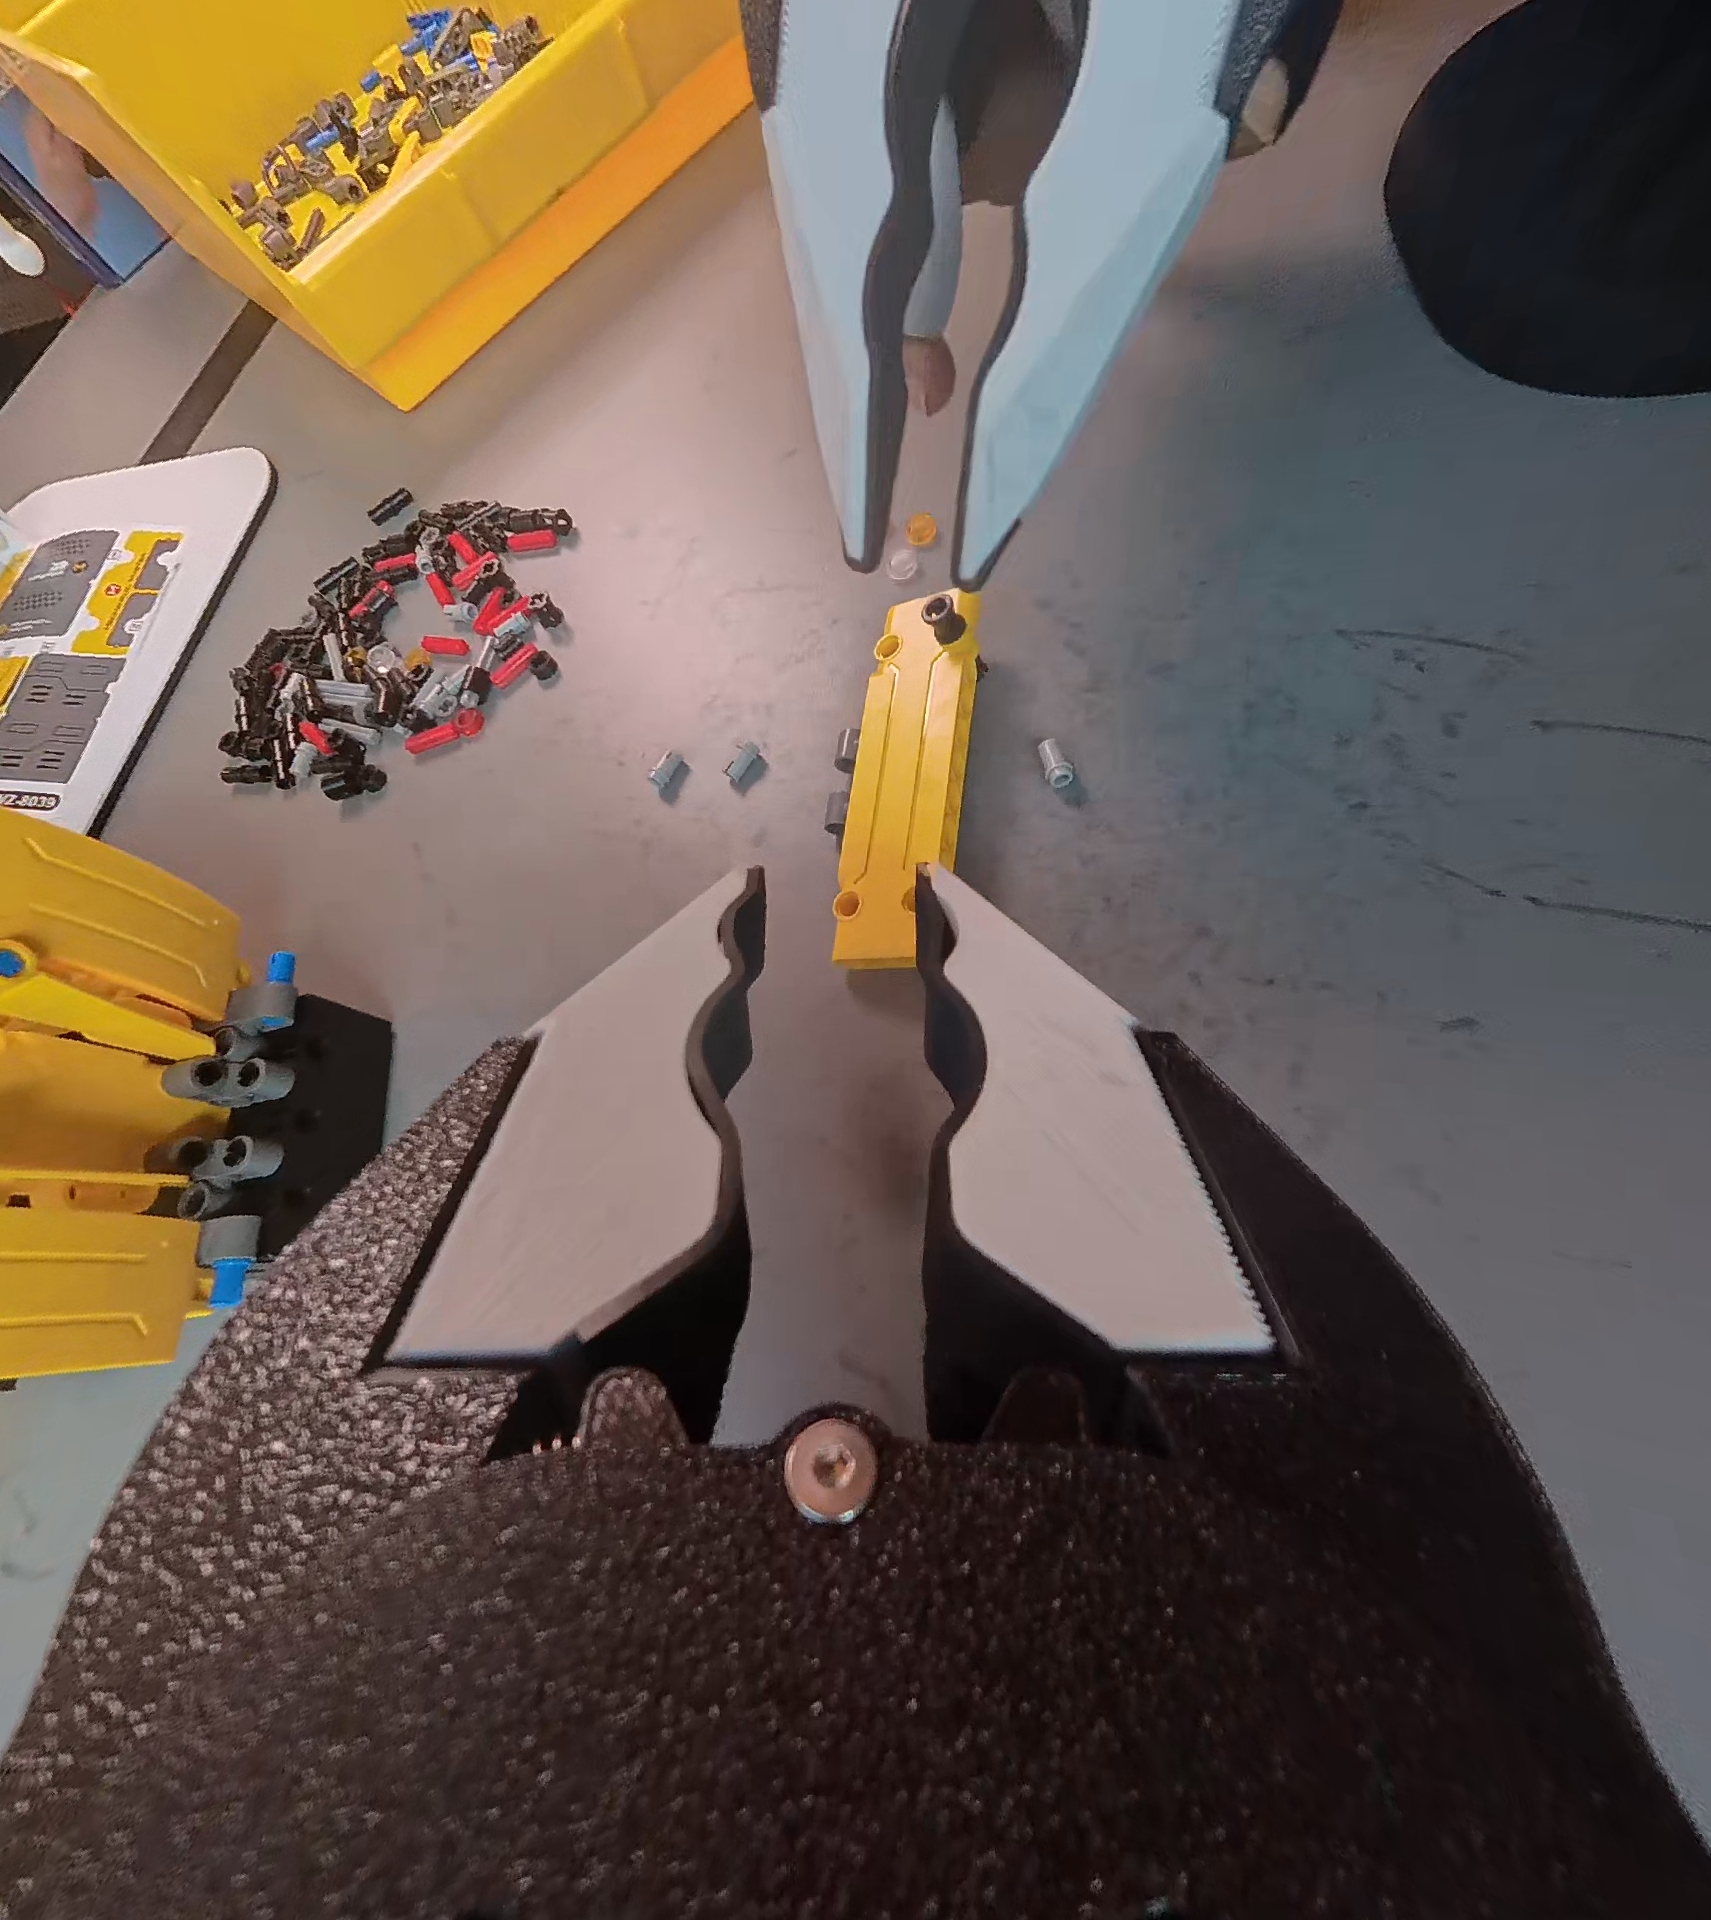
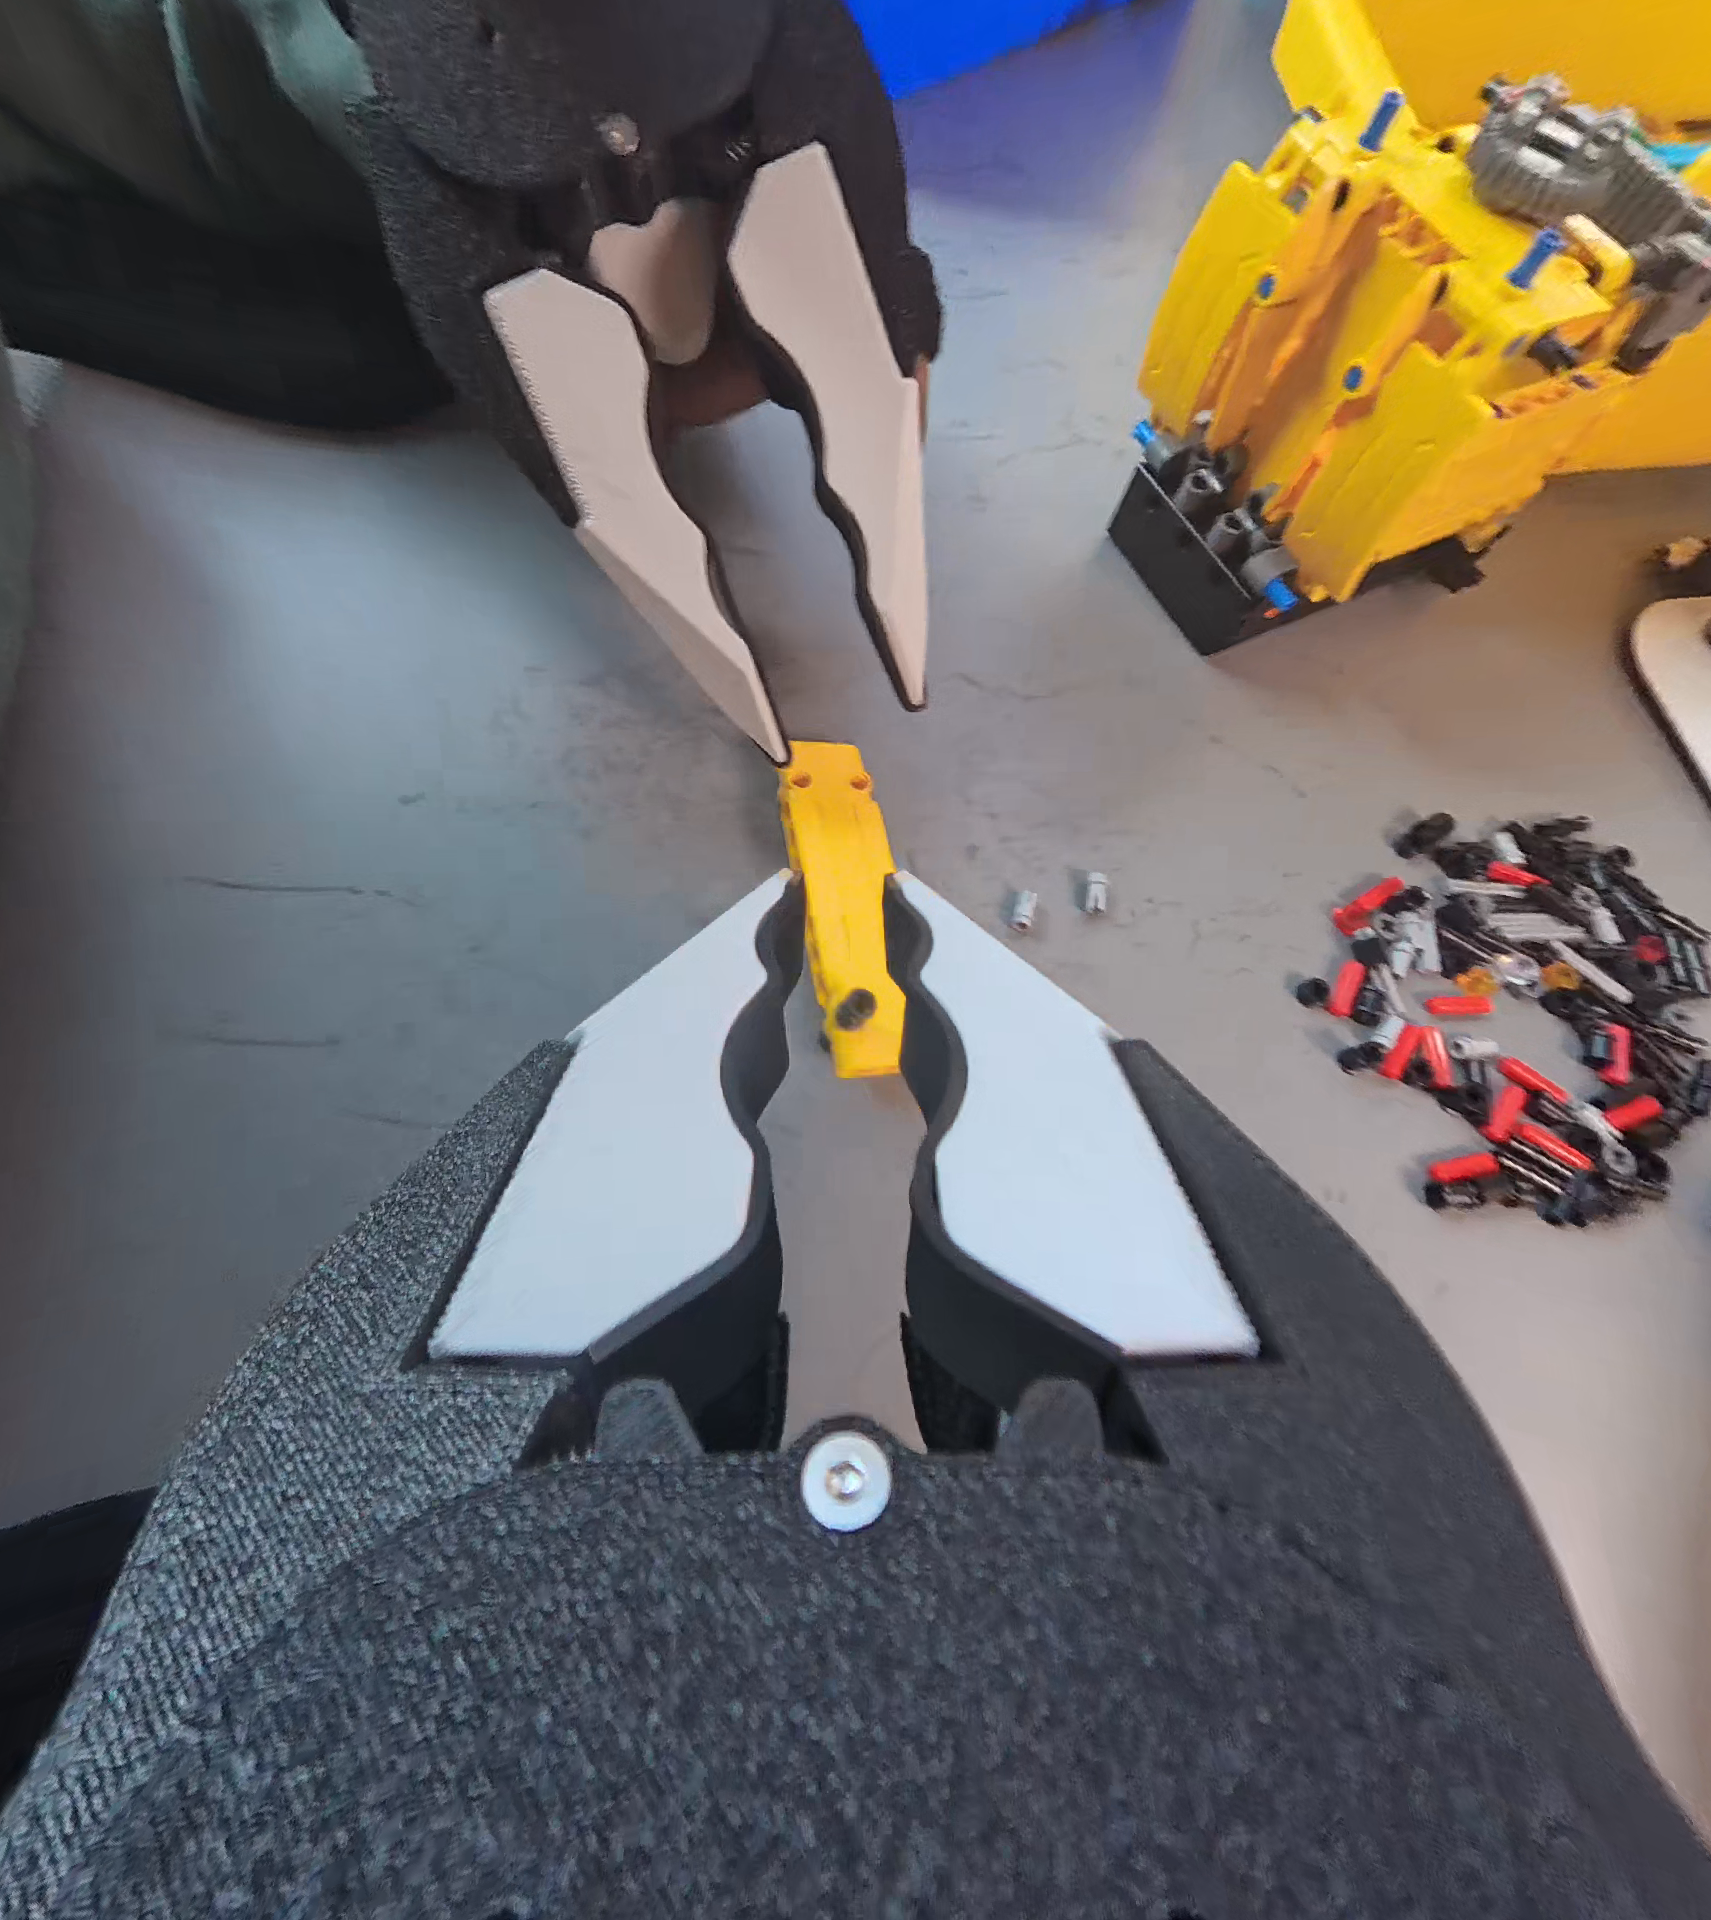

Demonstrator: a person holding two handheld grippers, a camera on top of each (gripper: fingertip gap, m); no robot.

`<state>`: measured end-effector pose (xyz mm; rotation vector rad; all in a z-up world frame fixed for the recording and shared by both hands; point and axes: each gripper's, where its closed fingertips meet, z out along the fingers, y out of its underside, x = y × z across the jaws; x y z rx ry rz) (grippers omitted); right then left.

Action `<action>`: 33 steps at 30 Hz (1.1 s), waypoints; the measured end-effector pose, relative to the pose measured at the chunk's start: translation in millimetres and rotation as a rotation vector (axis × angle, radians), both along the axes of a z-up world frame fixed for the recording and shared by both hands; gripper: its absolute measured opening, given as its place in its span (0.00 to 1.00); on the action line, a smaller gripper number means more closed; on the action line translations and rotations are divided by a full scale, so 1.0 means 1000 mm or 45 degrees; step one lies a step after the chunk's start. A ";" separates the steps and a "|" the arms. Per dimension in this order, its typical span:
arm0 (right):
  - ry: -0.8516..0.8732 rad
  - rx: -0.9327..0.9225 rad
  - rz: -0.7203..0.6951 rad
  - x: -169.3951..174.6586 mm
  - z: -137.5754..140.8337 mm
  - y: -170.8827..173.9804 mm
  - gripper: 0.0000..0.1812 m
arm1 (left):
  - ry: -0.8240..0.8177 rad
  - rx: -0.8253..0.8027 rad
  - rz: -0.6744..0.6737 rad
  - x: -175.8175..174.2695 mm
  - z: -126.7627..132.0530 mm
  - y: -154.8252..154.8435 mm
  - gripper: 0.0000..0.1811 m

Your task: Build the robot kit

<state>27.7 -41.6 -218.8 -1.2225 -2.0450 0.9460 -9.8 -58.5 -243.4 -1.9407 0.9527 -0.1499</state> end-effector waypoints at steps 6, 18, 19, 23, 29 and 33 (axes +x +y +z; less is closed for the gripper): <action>-0.094 0.027 -0.094 0.006 -0.022 0.023 0.11 | 0.008 -0.011 -0.007 0.000 -0.002 -0.001 0.16; -0.149 0.021 -0.041 0.011 -0.030 0.016 0.15 | 0.006 -0.016 -0.019 0.001 -0.002 -0.002 0.16; -0.153 0.022 -0.043 0.010 -0.031 0.015 0.15 | 0.007 -0.016 -0.021 0.001 -0.002 -0.002 0.16; -0.176 0.037 -0.040 0.009 -0.038 0.014 0.15 | 0.007 -0.019 -0.031 0.002 -0.002 -0.003 0.16; -0.144 0.043 -0.038 0.006 -0.035 0.012 0.10 | 0.014 -0.027 -0.051 0.004 -0.004 -0.005 0.16; -0.114 0.081 -0.027 0.002 -0.032 0.008 0.08 | 0.015 -0.027 -0.049 0.005 -0.004 -0.005 0.16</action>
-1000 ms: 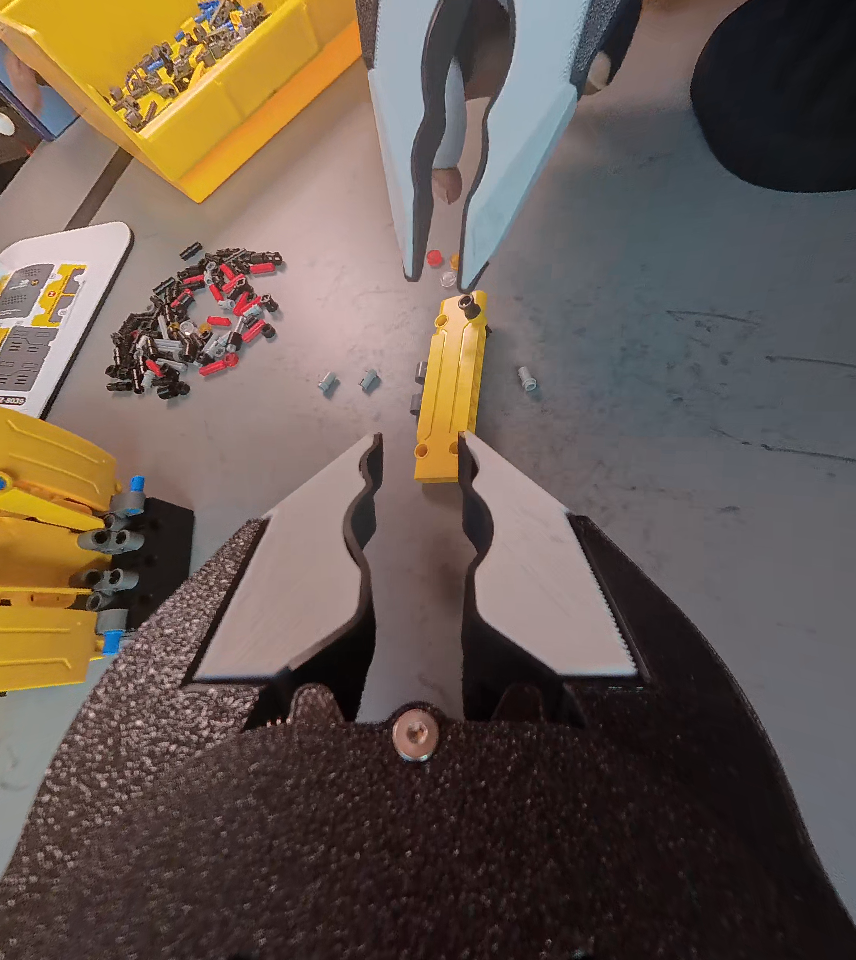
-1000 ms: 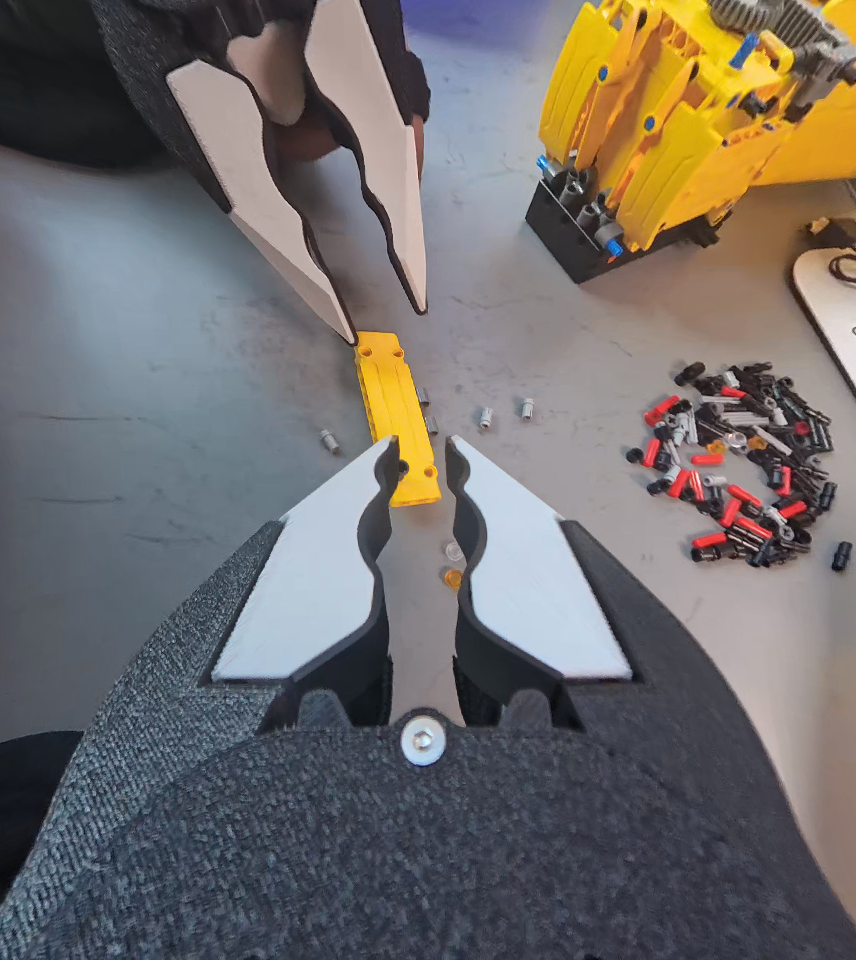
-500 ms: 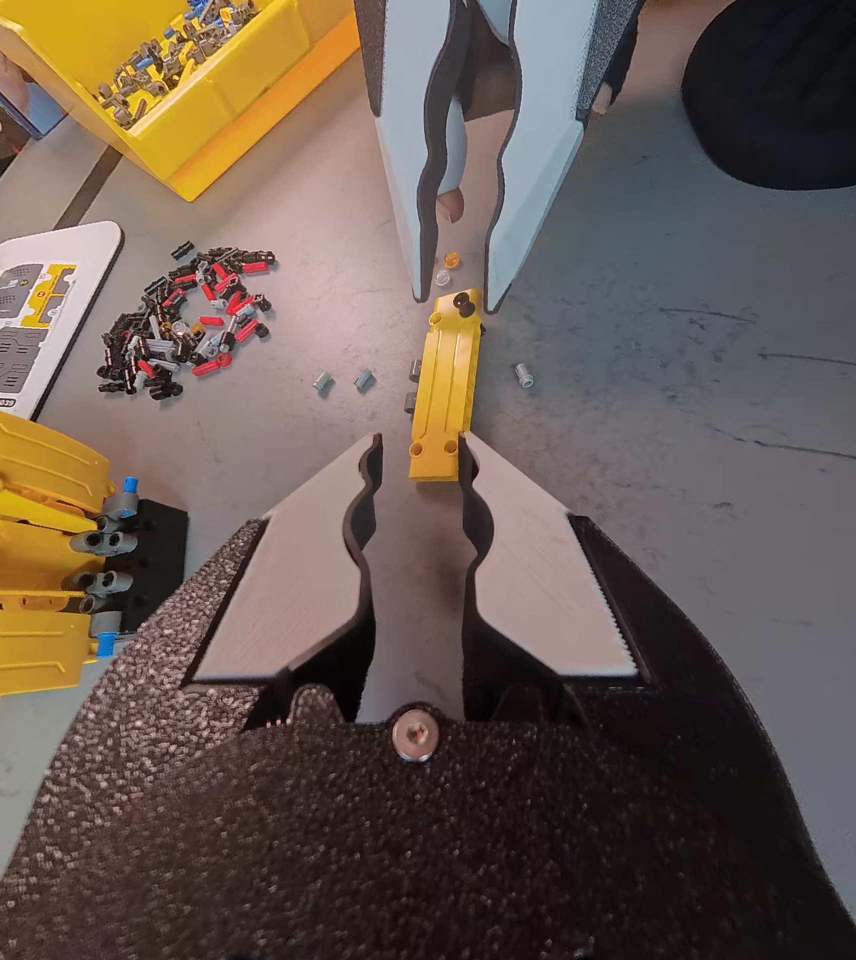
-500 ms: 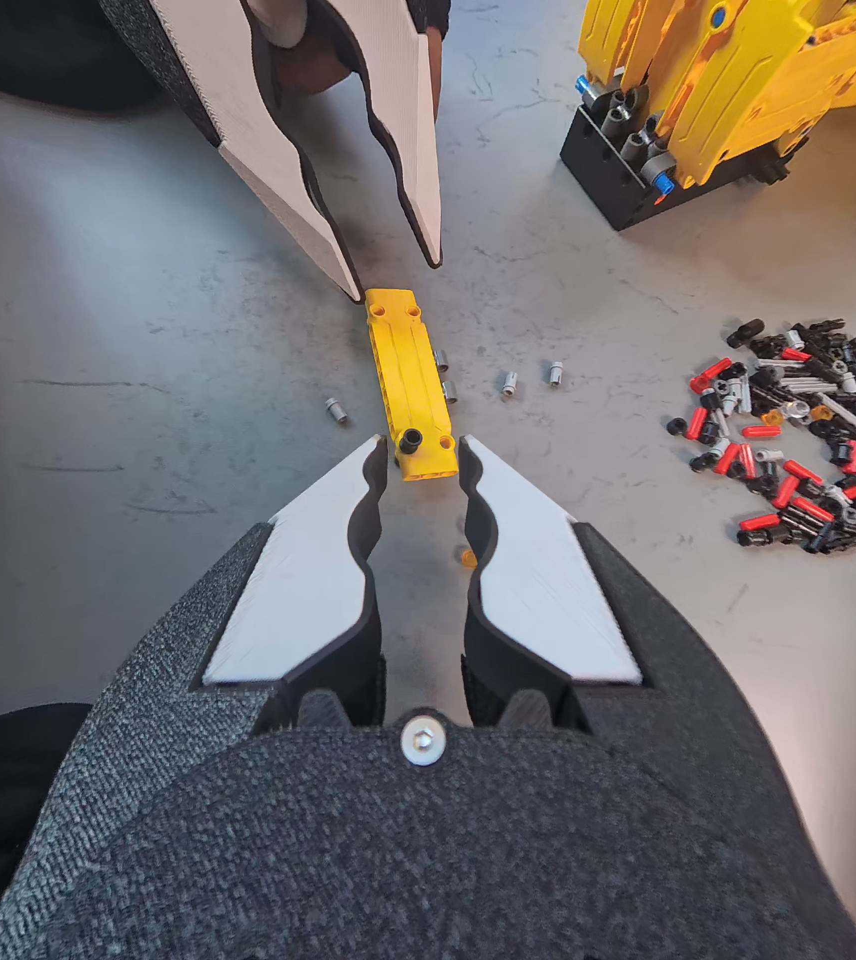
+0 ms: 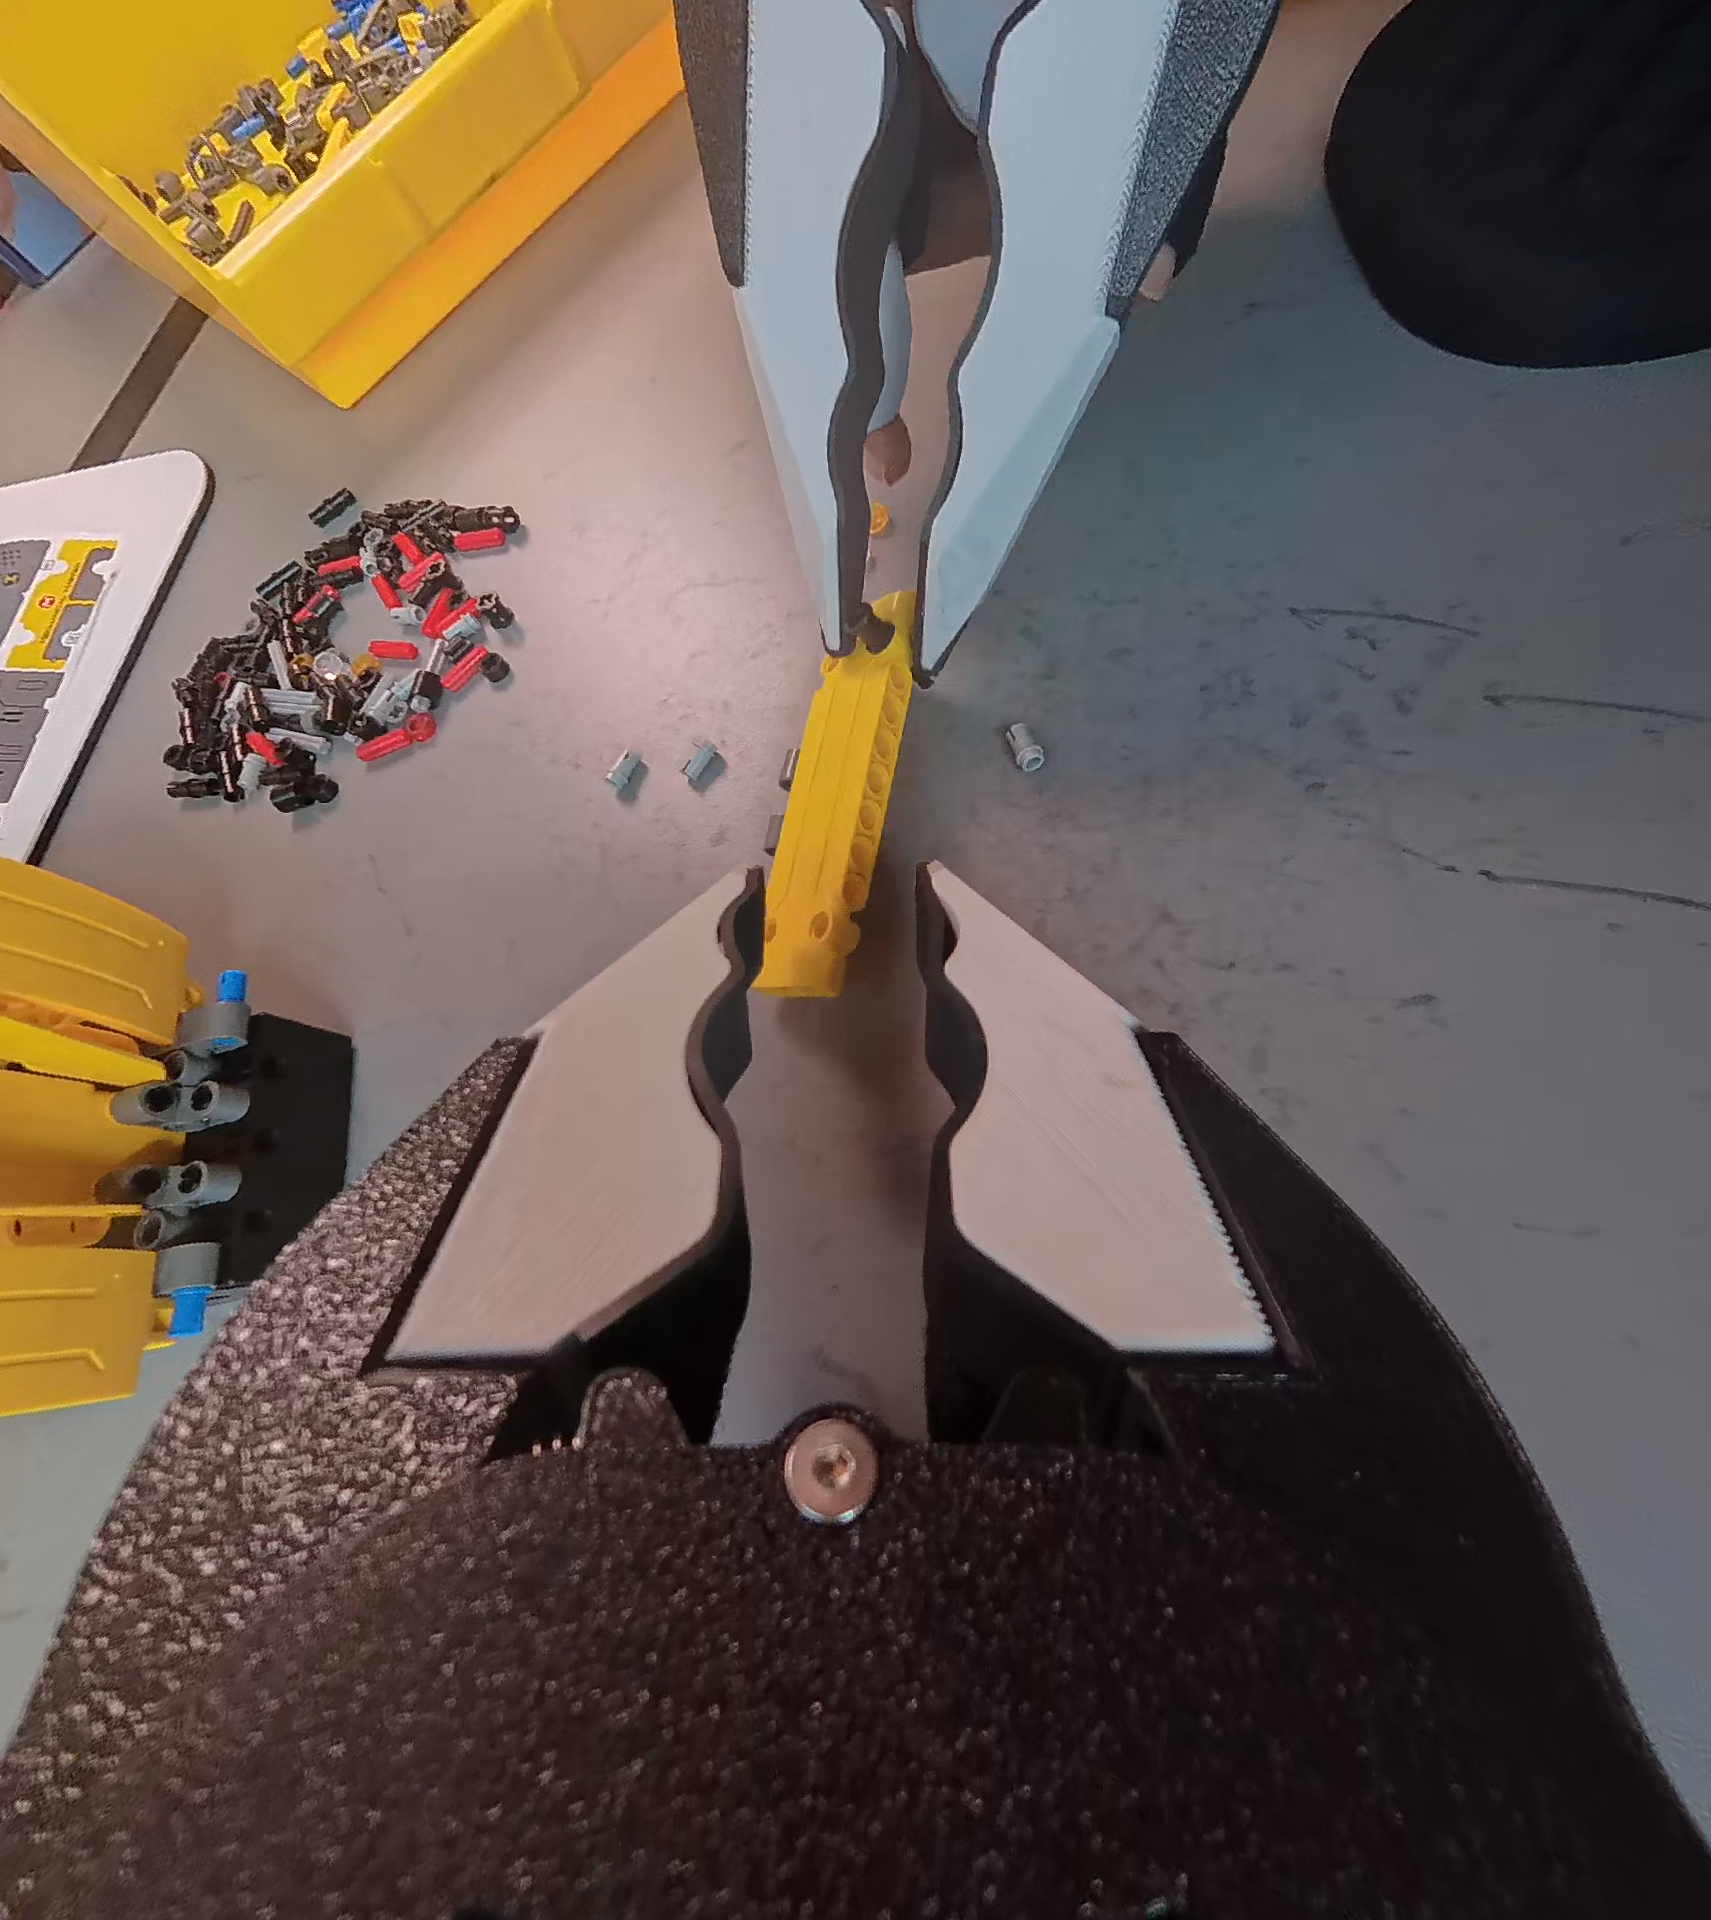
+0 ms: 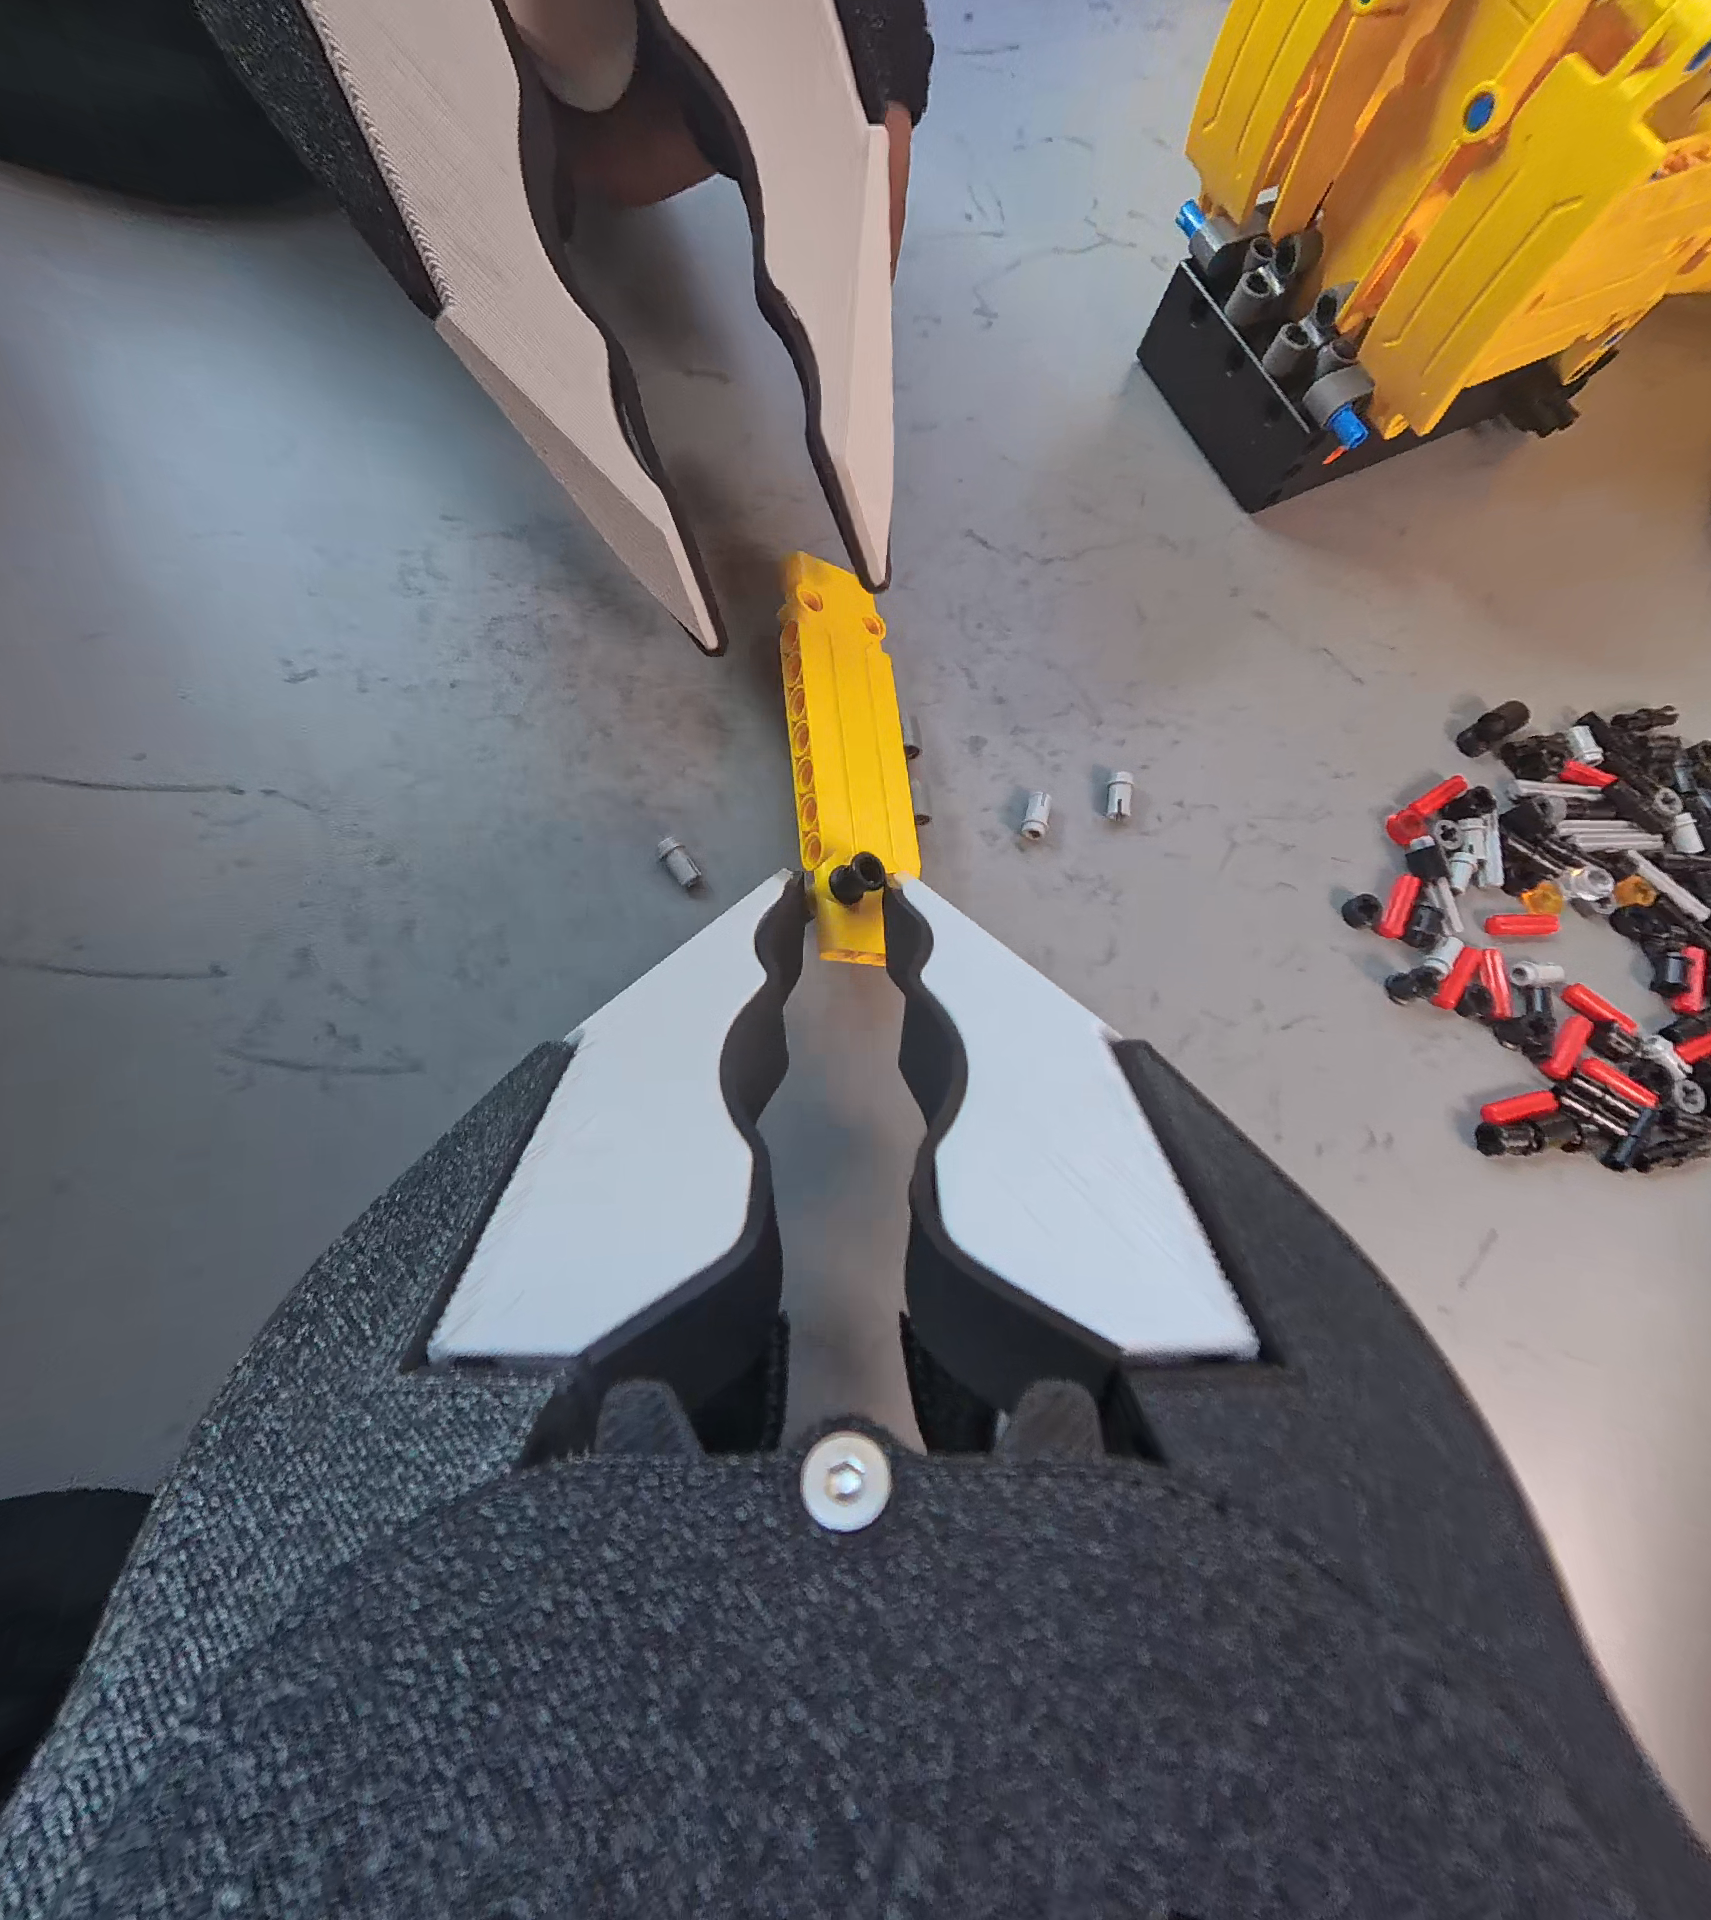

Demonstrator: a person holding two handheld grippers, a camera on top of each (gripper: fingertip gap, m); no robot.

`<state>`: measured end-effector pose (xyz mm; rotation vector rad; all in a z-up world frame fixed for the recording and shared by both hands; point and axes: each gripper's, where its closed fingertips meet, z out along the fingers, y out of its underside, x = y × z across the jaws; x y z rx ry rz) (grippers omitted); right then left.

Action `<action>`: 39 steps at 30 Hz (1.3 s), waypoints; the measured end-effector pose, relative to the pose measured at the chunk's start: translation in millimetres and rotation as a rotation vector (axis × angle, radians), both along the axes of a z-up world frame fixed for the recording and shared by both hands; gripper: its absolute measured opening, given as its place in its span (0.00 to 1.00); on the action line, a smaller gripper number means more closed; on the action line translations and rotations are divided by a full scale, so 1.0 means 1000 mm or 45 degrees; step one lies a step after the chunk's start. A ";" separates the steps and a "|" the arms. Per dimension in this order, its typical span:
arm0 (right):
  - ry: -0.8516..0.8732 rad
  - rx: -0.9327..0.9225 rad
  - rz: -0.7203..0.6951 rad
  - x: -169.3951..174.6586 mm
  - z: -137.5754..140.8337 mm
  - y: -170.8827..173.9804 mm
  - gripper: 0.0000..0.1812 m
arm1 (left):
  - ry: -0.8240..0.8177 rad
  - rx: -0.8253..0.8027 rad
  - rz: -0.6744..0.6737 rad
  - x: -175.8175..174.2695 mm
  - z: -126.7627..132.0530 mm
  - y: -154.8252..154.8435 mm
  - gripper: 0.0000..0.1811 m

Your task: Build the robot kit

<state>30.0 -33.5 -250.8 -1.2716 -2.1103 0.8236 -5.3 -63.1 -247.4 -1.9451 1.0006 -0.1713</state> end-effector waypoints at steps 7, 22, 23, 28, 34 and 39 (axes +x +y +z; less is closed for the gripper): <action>0.090 0.166 0.075 -0.011 -0.001 -0.016 0.11 | 0.059 -0.014 -0.011 0.002 -0.007 -0.001 0.15; -0.093 -0.132 -0.057 0.000 -0.001 -0.001 0.21 | -0.284 -0.390 0.089 0.011 -0.010 0.005 0.20; -0.109 -0.140 -0.068 -0.003 -0.002 -0.002 0.22 | -0.266 -0.382 0.088 0.009 -0.010 0.006 0.20; -0.151 -0.136 -0.069 -0.007 -0.009 -0.004 0.17 | -0.206 -0.374 0.091 0.007 -0.015 0.004 0.16; -0.132 -0.106 -0.082 -0.009 -0.008 0.002 0.20 | -0.127 -0.307 0.070 0.004 -0.016 0.001 0.17; -0.198 -0.107 0.039 -0.013 -0.015 -0.003 0.17 | -0.151 -0.306 0.080 0.002 -0.012 0.003 0.19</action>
